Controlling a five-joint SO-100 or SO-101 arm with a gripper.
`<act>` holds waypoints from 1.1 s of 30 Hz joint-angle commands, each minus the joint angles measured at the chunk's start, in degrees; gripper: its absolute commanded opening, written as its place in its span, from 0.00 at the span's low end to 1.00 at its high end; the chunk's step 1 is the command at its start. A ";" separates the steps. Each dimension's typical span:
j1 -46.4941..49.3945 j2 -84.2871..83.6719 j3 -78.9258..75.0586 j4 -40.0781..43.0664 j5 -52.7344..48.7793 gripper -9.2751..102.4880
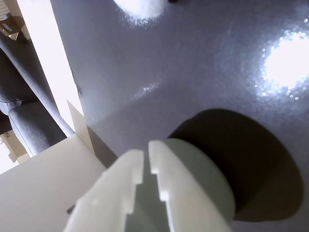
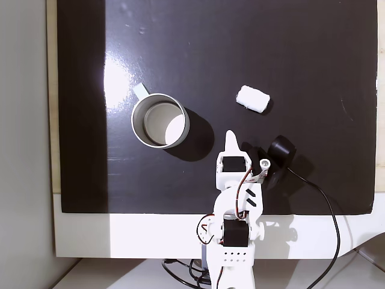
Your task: Grasp a gauze and put it in the cup.
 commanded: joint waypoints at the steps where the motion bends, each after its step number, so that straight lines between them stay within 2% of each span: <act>1: 3.16 0.62 -0.44 -1.32 3.16 0.08; 24: 2.55 0.62 -0.53 -1.41 2.11 0.08; 33: 6.86 -3.08 -7.56 4.13 3.52 0.08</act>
